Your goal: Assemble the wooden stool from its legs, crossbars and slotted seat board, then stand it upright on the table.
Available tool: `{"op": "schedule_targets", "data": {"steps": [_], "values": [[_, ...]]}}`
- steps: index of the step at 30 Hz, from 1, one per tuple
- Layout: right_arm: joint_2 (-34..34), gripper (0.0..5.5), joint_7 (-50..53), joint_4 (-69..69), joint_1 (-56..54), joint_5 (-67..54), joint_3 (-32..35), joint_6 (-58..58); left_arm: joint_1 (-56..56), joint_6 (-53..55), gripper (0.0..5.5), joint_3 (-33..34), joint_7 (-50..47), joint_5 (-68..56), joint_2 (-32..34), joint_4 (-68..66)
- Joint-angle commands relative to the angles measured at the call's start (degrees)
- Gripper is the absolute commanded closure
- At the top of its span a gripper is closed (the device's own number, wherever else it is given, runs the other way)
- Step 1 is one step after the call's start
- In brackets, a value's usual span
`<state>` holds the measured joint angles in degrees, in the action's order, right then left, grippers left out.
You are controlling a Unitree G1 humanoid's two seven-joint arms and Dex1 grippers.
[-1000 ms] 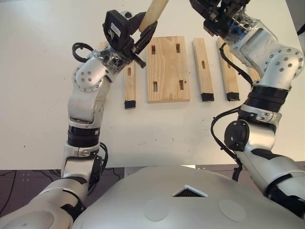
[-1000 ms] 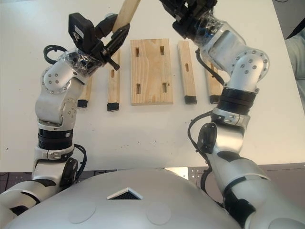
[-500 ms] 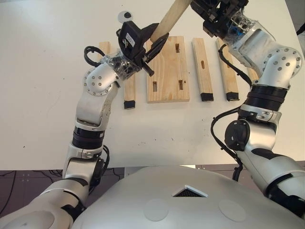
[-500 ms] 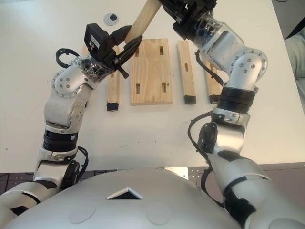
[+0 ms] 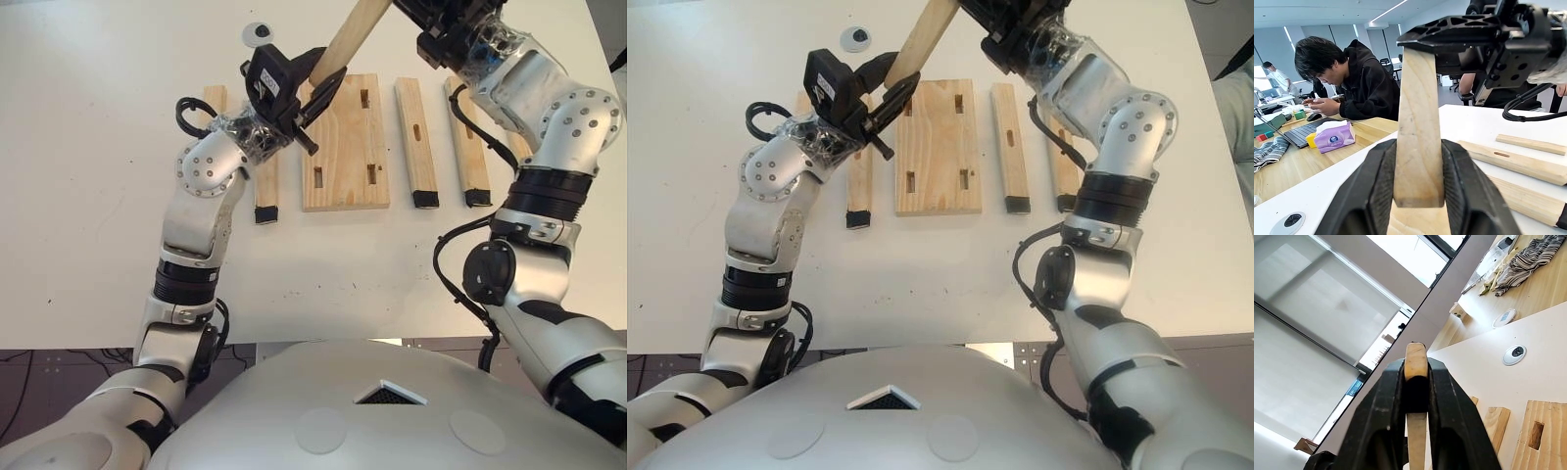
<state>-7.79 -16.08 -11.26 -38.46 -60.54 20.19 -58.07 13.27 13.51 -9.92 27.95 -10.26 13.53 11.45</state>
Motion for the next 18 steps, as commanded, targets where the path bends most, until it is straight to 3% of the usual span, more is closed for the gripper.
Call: {"op": "schedule_targets", "data": {"steps": [1, 7, 11, 18], "values": [[-1.3, 5.08, 0.1, -0.1, -2.4, 1.5, -0.4, 0.8, 0.0, -1.2, 3.58, 0.3, -0.9, 0.8, -0.5, -0.8], [-1.2, 5.08, 7.4, -6.1, -4.6, 7.1, 4.9, 11.8, 0.7, -0.2, 3.5, -2.0, -1.5, 3.5, -0.5, -3.8], [-5.2, 5.08, 11.7, -6.0, 0.0, 12.5, 9.0, 18.3, -1.3, 1.6, 3.5, -5.6, 0.3, 6.3, 1.3, -4.5], [-5.4, 5.08, 14.3, 3.0, 11.6, 12.0, 9.7, 13.6, -2.8, 2.4, 3.5, -3.2, -1.4, 6.3, 1.7, -3.7]]}}
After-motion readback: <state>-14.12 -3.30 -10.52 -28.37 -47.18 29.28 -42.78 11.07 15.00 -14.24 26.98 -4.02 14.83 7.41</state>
